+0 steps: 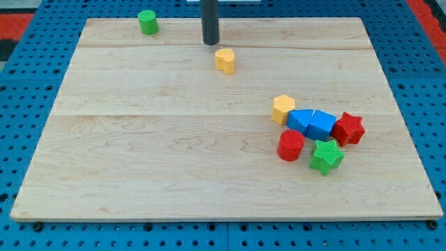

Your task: Place the yellow heart above the hexagon

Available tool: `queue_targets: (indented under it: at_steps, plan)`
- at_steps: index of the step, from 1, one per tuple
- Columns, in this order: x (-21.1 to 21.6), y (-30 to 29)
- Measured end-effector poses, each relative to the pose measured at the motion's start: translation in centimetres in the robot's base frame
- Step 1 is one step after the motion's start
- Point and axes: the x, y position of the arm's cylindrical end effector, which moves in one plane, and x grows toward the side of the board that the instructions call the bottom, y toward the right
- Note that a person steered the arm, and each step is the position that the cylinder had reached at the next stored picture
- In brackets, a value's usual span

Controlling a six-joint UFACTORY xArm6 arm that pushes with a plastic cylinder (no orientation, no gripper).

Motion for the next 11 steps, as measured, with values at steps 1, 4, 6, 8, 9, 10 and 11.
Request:
queue_targets:
  at_steps: [1,4,6,8,9,10,11]
  plan:
    - [1.6,1.6]
    - [2.1,0.6]
    - [7.2,1.8]
    - [6.7,0.9]
    - [9.3,2.0]
    - [12.5,5.7]
    - [12.0,7.7]
